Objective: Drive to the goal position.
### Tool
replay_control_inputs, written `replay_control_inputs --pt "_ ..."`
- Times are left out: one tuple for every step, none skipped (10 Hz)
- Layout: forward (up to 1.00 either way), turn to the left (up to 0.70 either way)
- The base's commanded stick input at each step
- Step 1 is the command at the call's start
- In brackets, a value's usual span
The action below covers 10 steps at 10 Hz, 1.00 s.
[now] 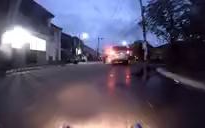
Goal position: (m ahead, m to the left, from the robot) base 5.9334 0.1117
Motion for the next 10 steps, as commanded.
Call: replay_control_inputs --pt "0.50 0.00" --pt "0.50 0.00" --pt "0.50 0.00" --pt "0.50 0.00" --pt "0.50 0.00" --pt "0.50 0.00" --pt "0.50 0.00" --pt "0.50 0.00" --pt "0.50 0.00" --pt "0.50 0.00"
